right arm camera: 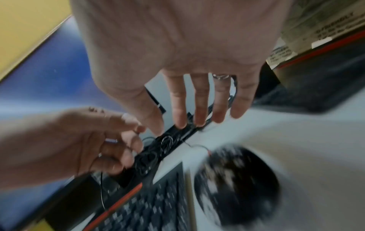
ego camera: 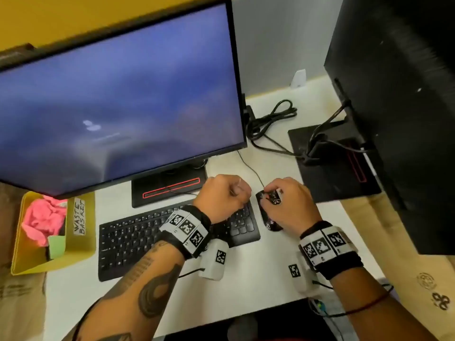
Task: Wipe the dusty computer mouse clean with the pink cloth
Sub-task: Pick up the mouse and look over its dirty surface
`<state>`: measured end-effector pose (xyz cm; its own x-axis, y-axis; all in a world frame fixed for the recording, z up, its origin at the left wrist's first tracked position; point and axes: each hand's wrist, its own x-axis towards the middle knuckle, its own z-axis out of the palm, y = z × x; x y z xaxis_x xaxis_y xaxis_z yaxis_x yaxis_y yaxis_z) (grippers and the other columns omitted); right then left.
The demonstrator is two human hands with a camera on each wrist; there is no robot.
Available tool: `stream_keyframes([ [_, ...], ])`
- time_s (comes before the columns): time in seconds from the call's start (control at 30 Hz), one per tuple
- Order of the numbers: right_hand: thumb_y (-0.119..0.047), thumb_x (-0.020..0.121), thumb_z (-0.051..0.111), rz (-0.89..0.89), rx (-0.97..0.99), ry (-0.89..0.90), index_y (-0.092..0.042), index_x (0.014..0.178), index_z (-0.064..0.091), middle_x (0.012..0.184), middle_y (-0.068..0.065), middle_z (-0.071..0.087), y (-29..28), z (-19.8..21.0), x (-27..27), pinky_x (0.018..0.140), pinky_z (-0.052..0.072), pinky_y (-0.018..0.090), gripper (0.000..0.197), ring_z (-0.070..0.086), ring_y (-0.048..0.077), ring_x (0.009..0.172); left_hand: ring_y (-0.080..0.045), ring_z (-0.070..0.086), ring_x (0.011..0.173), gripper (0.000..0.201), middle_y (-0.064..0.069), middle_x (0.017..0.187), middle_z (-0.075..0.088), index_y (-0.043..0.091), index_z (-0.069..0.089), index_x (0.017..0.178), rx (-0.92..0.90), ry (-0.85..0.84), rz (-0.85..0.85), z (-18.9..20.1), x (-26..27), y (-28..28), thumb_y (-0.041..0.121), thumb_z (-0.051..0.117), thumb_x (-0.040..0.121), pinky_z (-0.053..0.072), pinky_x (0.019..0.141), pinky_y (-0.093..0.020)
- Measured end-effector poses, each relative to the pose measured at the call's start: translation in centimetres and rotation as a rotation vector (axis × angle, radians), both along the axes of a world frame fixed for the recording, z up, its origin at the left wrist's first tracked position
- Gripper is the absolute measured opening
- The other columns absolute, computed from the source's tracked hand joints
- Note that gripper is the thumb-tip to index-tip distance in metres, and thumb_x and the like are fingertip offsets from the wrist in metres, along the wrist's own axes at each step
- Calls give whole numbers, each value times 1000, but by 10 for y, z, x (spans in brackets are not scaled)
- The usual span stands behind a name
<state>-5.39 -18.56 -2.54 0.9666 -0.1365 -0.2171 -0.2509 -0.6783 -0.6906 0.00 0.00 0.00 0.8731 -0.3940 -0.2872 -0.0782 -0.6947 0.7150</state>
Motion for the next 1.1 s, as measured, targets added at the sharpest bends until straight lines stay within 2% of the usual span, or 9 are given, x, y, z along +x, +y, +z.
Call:
stream_keyframes([
  [0.13, -40, 78, 82, -64, -133, 134, -26, 133, 50, 126, 4, 56, 11, -32, -5, 87, 51, 37, 65, 55, 28, 116, -12, 78, 70, 24, 2, 75, 78, 20, 76, 82, -35, 28, 51, -23, 4, 3, 3, 60, 89, 64, 77, -34],
  [0.27, -38, 75, 83, -50, -215, 103, -29, 140, 35, 131, 8, 51, 19, -55, -4, 88, 57, 45, 82, 53, 34, 120, -5, 77, 70, 17, 4, 73, 79, 19, 77, 88, -32, 13, 4, -43, 11, 2, 6, 67, 90, 62, 78, -25],
  [0.5, -48, 72, 81, -139, -101, -96, -29, 137, 40, 121, 7, 61, 21, -46, 10, 89, 52, 40, 79, 58, 31, 114, -16, 78, 76, 9, -4, 81, 81, 15, 75, 90, -134, 62, 5, -62, 31, -2, 18, 69, 96, 63, 79, -38],
  [0.6, -44, 70, 83, -130, -1, -221, -29, 131, 44, 120, 2, 62, 27, -30, 26, 83, 47, 32, 74, 58, 24, 111, -15, 74, 72, 40, -10, 83, 77, -1, 70, 95, -183, 63, 51, -51, 41, -2, 33, 53, 108, 65, 82, -48],
  [0.7, -40, 68, 82, -100, 58, -330, -29, 126, 46, 113, -5, 60, 42, -19, 39, 81, 42, 28, 69, 57, 21, 109, -17, 70, 73, 59, -18, 90, 76, -2, 72, 97, -200, -55, 49, -40, 51, 8, 42, 35, 112, 63, 69, -36],
  [0.87, -44, 69, 82, -47, 87, -479, -30, 122, 45, 99, -12, 61, 56, -16, 40, 77, 51, 28, 66, 63, 14, 93, -13, 65, 63, 73, -4, 71, 69, -7, 70, 92, -382, -116, 93, -44, 52, 32, 48, 27, 113, 53, 60, -24],
  [0.97, -48, 67, 83, 28, 51, -488, -35, 119, 41, 98, -15, 62, 55, -26, 30, 72, 56, 31, 68, 66, 10, 85, -16, 68, 65, 76, -5, 73, 72, -2, 73, 93, -390, -95, 26, -53, 43, 42, 56, 25, 109, 58, 64, -33],
  [1.03, -51, 65, 84, 81, 39, -479, -38, 118, 40, 97, -17, 63, 55, -30, 23, 65, 52, 21, 70, 65, 4, 83, -22, 72, 68, 78, -11, 76, 76, 4, 77, 90, -387, -105, -27, -55, 34, 45, 59, 24, 105, 61, 71, -40],
  [1.1, -53, 62, 85, 127, 4, -508, -39, 117, 39, 97, -17, 62, 56, -30, 20, 60, 41, 13, 72, 63, 1, 83, -13, 69, 58, 80, -3, 61, 72, 18, 79, 67, -389, -152, -34, -53, 25, 44, 52, 20, 109, 58, 63, -30],
])
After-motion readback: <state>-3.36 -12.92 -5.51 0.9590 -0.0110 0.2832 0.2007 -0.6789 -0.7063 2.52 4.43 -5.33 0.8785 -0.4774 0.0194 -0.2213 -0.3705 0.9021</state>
